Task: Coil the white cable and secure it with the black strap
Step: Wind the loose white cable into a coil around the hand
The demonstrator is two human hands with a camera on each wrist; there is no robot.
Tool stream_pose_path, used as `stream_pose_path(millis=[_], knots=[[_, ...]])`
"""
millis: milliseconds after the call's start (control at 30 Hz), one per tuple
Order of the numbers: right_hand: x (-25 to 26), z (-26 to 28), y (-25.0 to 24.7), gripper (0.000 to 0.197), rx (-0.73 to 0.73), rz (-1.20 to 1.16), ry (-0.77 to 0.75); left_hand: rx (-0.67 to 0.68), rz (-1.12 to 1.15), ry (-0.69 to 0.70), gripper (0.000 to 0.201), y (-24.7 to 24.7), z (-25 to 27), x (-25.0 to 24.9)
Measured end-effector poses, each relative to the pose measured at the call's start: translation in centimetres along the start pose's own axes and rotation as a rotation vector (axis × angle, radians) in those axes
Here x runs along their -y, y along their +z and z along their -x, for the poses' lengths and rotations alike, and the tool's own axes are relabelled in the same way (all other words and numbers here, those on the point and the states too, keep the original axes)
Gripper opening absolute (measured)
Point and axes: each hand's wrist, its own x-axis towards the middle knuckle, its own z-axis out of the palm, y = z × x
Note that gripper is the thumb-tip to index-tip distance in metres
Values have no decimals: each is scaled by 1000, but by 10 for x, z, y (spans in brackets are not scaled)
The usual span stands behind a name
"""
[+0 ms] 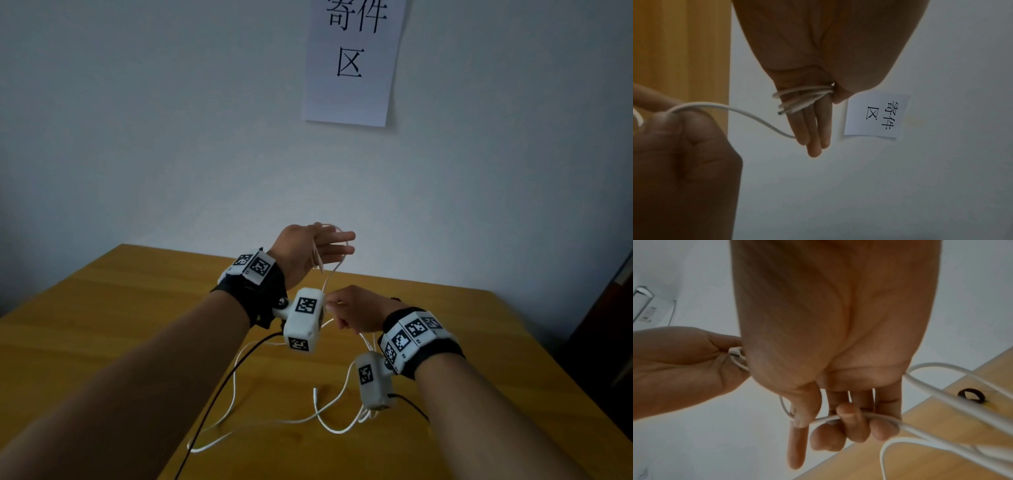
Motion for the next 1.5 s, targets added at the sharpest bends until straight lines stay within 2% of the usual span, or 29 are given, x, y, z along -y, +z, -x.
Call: stream_pose_path(millis=[133,200,233,333,400,500,667,800,867,933,1067,1167,1267,1433,1500], knots=[[8,2,-1,49,32,34,10,89,267,-83,31,2,-1,1],[11,-1,-1,45,35,51,14,88,209,-89,31,4,-2,3],[12,-2,-1,45,31,46,19,51,58,-62,29,5,-2,4],[9,-3,-3,40,6,-4,31,-50,-641,40,20,0,0,11],[7,0,-6,23,-12,-71,24,6,-838,31,20,-5,0,15],[2,1,-9,22,-61,-111,-7,30,-1168,24,24,-13,3,22],[-1,-1,-11,21,-220,-150,-19,86,-1504,-71,16,-12,11,27],[-7,-5,-13,22,-256,-75,4,135,-1664,-94,34,-11,14,23],[-12,-5,-14,16,-269,-34,3,193,-1708,-109,37,-11,13,22],[-17,-4,-15,8,-273,-23,8,161,-1619,-152,45,-11,12,22],[-27,-1,-17,11,-263,-11,57,98,-1407,-164,46,-17,8,23],[-36,2,-18,5,-267,22,87,71,-1077,-192,49,-25,6,21],[-47,2,-18,9,-304,43,119,3,-783,-217,46,-28,4,15],[-58,3,-15,21,-268,32,209,-43,-344,-149,42,-28,4,2],[-61,2,-13,19,-267,57,252,-68,-230,-104,40,-29,1,-3]])
